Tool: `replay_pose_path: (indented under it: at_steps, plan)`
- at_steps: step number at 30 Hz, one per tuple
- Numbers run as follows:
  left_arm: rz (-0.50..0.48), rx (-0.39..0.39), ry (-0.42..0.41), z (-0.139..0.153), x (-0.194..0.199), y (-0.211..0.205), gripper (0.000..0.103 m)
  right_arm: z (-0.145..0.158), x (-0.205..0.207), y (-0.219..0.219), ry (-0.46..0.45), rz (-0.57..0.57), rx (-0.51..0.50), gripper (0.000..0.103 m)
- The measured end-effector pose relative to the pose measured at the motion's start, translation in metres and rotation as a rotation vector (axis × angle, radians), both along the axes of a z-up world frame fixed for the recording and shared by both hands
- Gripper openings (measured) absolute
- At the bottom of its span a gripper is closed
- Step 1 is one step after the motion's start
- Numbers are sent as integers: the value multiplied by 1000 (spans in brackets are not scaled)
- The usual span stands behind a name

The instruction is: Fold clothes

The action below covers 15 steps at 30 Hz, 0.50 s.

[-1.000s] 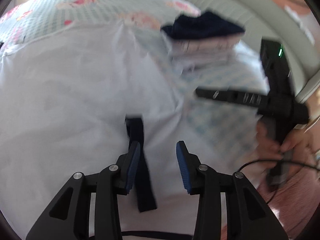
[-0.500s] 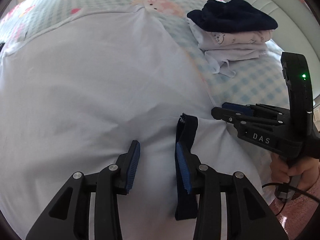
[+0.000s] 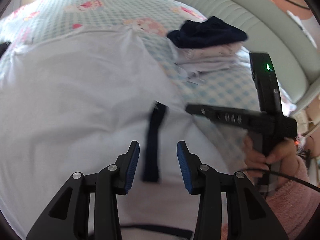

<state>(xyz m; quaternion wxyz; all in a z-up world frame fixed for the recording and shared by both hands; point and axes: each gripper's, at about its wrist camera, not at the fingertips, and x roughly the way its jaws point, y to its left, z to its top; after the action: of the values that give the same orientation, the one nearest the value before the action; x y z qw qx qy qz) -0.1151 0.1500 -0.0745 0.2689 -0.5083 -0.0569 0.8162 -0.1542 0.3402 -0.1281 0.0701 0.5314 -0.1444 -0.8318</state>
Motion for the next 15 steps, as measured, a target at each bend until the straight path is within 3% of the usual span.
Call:
replay_pose_path:
  at_steps: [5,9,11,15]
  plan:
    - [18,-128,-20,-12,11,7,41,29,49,-8,47,-35,-32,32]
    - [-3,-116,31,2,18,12,45,25,88,-31,43,-40,6,32]
    - [-12,-128,27,-5,16,17,47,13,106,-35,13,-45,37,32]
    - [-15,-324,28,-25,21,31,45,1,125,-31,-23,-64,59,32]
